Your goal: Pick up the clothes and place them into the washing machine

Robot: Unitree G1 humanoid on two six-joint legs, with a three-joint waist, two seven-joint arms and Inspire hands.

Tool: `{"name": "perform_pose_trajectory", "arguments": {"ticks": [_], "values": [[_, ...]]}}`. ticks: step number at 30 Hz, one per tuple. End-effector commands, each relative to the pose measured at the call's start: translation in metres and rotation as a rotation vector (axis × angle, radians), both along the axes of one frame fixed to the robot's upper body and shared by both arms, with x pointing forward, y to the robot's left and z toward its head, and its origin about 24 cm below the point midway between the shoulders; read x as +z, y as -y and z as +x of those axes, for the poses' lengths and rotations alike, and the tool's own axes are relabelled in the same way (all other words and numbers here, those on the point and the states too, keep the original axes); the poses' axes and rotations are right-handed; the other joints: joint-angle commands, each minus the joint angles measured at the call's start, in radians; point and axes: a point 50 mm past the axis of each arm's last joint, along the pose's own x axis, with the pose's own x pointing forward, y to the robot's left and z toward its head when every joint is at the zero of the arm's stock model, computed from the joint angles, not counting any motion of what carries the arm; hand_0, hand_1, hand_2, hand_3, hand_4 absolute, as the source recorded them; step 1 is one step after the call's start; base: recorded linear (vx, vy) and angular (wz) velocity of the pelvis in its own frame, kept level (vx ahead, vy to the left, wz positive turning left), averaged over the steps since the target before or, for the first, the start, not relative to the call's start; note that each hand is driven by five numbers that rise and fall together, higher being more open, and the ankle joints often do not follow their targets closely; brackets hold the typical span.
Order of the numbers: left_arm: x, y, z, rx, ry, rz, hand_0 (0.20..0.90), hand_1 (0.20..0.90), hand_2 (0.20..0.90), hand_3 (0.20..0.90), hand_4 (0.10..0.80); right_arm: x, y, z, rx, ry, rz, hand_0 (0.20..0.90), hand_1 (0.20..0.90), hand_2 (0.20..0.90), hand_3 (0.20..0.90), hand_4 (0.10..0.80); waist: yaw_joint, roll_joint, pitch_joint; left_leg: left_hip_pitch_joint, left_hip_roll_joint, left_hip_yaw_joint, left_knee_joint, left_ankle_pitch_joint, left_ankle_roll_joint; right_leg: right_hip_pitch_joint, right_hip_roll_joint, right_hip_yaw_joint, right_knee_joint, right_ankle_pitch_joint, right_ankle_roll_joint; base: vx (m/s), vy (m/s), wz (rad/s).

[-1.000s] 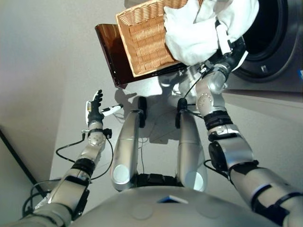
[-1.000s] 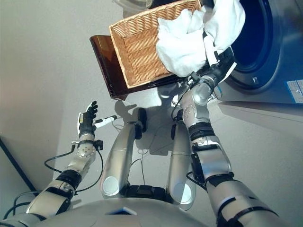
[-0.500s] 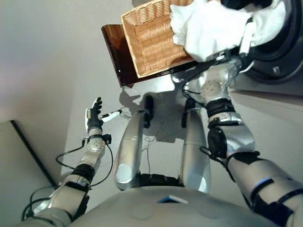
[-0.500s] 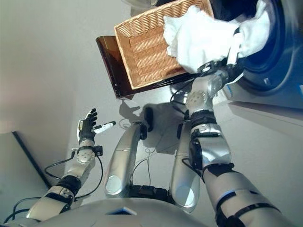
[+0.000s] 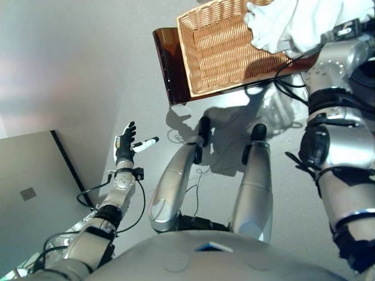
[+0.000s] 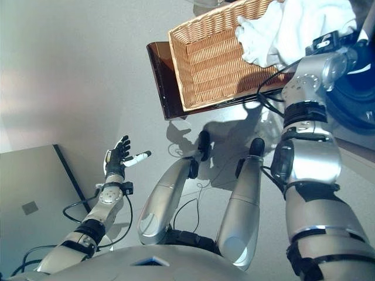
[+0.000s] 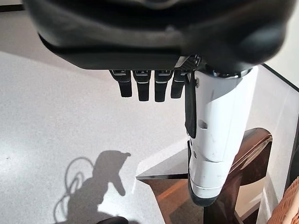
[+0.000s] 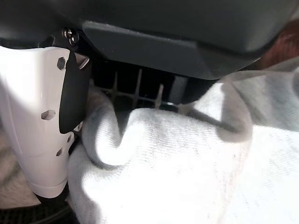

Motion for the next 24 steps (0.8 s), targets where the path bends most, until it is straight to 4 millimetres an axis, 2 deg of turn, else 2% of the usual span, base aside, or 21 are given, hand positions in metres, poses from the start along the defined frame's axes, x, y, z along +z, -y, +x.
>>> {"name": "perform_pose_trajectory", "arguments": {"ticks": [1,3,4,10,13,20,21,23,24], "values": [[0.006,-0.010,0.001,0.022,0.050,0.012,0.900,0.900,0.900,0.900,0.800,0.081,-0.002,-0.012,-0.035,0.221,-0.286,0.200,0.200,0.200,0.200,0.300,0.006,0.022,-0.070,0.012,-0.032,0.000,0.045,-0.082,-0.039,0.091,0.016,-0.026,-0.143,0.044,0.027,0.048,-0.052,0.11],[0.005,-0.007,0.001,0.016,0.044,0.012,0.900,0.900,0.900,0.900,0.800,0.081,-0.002,-0.013,-0.042,0.227,-0.283,0.200,0.200,0.200,0.200,0.300,0.003,0.020,-0.069,0.021,-0.033,-0.005,0.028,-0.073,-0.042,0.100,0.015,-0.032,-0.151,0.046,0.026,0.028,-0.036,0.07],[0.003,-0.006,0.001,0.013,0.035,0.014,0.900,0.900,0.900,0.900,0.800,0.077,0.001,-0.012,-0.058,0.193,-0.277,0.900,0.900,0.900,0.900,0.800,0.002,0.016,-0.070,0.029,-0.034,-0.007,0.012,-0.067,-0.045,0.110,0.015,-0.038,-0.159,0.047,0.025,0.017,-0.022,0.07],[0.002,-0.003,0.002,0.013,0.026,0.008,0.900,0.900,0.900,0.900,0.800,0.063,0.003,-0.009,-0.051,0.174,-0.204,0.900,0.900,0.900,0.900,0.800,-0.004,0.018,-0.076,0.045,-0.035,-0.016,-0.021,-0.049,-0.050,0.121,0.016,-0.043,-0.178,0.056,0.024,0.016,-0.015,0.07],[-0.001,-0.004,0.001,0.013,0.005,0.004,0.900,0.900,0.900,0.900,0.800,0.046,0.001,-0.005,-0.028,0.143,-0.163,0.900,0.900,0.900,0.900,0.800,-0.007,0.016,-0.079,0.057,-0.035,-0.016,-0.036,-0.043,-0.051,0.137,0.015,-0.046,-0.196,0.060,0.022,0.001,-0.003,0.02],[-0.006,-0.005,-0.003,0.013,-0.023,0.009,0.900,0.900,0.900,0.900,0.800,0.028,-0.003,0.000,-0.007,0.106,-0.099,0.900,0.900,0.900,0.900,0.800,-0.009,0.017,-0.086,0.071,-0.036,-0.015,-0.052,-0.036,-0.051,0.154,0.015,-0.049,-0.207,0.065,0.020,0.000,0.000,0.00],[-0.008,-0.005,-0.004,0.014,-0.037,0.010,0.900,0.900,0.900,0.900,0.800,0.019,-0.008,0.003,0.010,0.083,-0.086,0.900,0.900,0.900,0.900,0.800,-0.011,0.015,-0.086,0.075,-0.035,-0.015,-0.054,-0.035,-0.050,0.156,0.017,-0.048,-0.210,0.068,0.019,0.000,0.000,0.00],[-0.007,-0.005,-0.003,0.015,-0.033,0.009,0.900,0.900,0.900,0.900,0.800,0.015,-0.013,0.005,0.024,0.079,-0.077,0.900,0.900,0.900,0.900,0.800,-0.012,0.013,-0.085,0.078,-0.033,-0.014,-0.057,-0.035,-0.050,0.158,0.017,-0.048,-0.212,0.069,0.019,0.000,0.000,0.00],[-0.008,-0.005,-0.002,0.016,-0.040,0.014,0.900,0.900,0.900,0.900,0.800,0.002,-0.023,0.009,0.054,0.048,-0.067,0.900,0.900,0.900,0.900,0.800,-0.015,0.007,-0.083,0.082,-0.031,-0.011,-0.062,-0.033,-0.049,0.166,0.019,-0.046,-0.224,0.072,0.018,0.000,0.000,0.00]]}}
